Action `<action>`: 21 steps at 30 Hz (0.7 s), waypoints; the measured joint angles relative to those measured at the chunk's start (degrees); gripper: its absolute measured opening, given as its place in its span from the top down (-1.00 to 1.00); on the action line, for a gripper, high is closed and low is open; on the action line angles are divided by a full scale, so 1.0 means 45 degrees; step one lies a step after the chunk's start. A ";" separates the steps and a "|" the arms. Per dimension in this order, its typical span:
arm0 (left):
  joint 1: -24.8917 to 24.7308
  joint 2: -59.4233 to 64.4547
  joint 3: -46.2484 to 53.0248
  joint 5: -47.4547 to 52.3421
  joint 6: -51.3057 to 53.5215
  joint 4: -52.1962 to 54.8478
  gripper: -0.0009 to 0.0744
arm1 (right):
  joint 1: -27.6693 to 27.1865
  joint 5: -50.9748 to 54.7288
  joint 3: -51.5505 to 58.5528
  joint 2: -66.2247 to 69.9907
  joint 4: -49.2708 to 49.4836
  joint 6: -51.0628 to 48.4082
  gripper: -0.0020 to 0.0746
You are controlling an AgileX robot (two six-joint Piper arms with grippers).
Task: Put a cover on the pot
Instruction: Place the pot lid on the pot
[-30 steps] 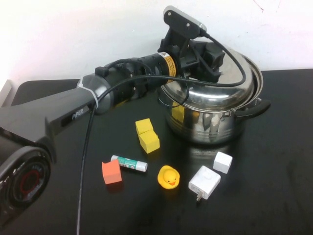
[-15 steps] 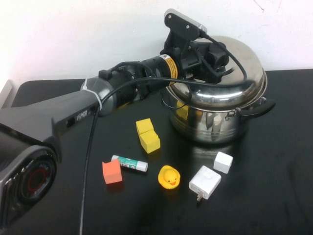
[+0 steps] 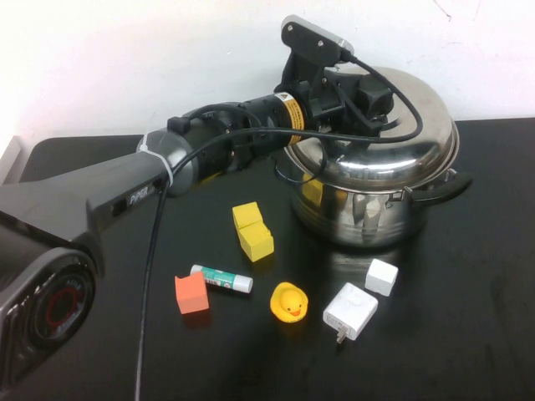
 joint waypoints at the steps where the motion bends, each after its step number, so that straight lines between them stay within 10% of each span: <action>1: 0.0000 0.0000 -0.0023 -0.0028 -0.0136 0.0186 0.10 | 0.0000 0.0000 0.0000 0.0000 0.0000 0.0000 0.95; 21: 0.0000 -0.0104 -0.0132 0.0867 -0.1502 0.1323 0.10 | 0.0000 0.0000 0.0000 0.0000 0.0000 0.0000 0.95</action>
